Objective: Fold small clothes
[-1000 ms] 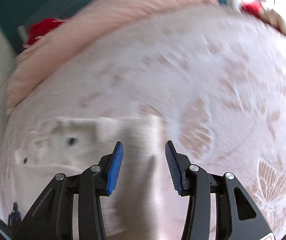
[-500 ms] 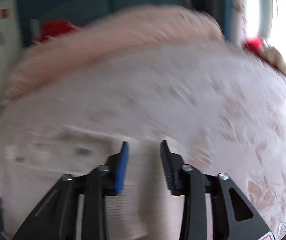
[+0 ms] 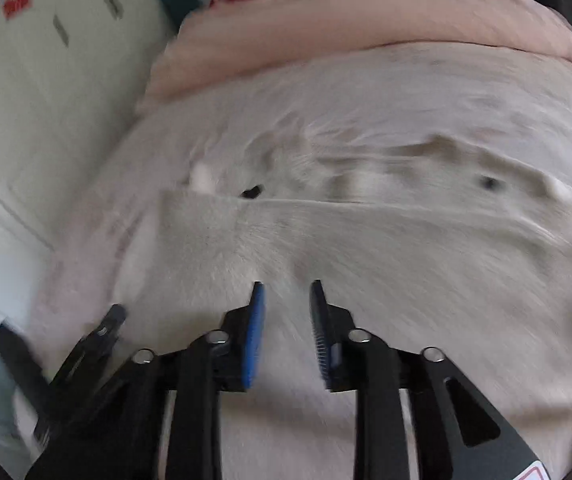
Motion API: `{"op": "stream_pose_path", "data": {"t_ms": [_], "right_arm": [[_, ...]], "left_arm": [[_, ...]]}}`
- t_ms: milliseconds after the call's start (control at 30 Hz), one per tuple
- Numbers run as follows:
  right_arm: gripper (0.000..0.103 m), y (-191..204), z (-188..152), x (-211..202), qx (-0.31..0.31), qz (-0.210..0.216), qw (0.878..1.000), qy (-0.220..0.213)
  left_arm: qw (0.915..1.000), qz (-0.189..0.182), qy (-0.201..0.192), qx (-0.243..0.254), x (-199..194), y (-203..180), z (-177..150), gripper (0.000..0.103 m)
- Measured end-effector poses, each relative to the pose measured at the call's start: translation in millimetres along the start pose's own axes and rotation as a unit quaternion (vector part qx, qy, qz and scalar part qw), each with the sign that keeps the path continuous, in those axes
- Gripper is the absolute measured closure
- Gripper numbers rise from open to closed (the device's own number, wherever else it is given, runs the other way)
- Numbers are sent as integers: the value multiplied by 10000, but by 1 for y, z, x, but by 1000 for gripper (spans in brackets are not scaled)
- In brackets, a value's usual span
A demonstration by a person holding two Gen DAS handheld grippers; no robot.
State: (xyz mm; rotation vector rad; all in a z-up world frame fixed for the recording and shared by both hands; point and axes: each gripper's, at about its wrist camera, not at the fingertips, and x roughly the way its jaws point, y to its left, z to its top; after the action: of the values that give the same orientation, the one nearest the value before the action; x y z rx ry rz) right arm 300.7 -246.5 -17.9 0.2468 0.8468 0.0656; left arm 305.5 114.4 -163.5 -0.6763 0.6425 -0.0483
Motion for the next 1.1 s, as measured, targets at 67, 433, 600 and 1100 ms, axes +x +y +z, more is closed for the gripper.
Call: {"op": "stream_pose_path", "data": {"t_ms": [67, 433, 600, 1100], "right_arm": [[60, -43, -22, -34, 242, -168, 9996, -23], [38, -166, -72, -44, 2935, 829, 9522, -191], [76, -145, -36, -14, 2904, 754, 9535, -271], [51, -146, -62, -66, 1992, 169, 9791, -367]], "left_arm": [[9996, -112, 224, -147, -6, 0, 6, 81], [9863, -466, 1220, -1012, -10, -26, 6, 20], [9887, 15, 1487, -191, 14, -60, 6, 90], [9873, 445, 1322, 767, -2, -44, 8, 66]]}}
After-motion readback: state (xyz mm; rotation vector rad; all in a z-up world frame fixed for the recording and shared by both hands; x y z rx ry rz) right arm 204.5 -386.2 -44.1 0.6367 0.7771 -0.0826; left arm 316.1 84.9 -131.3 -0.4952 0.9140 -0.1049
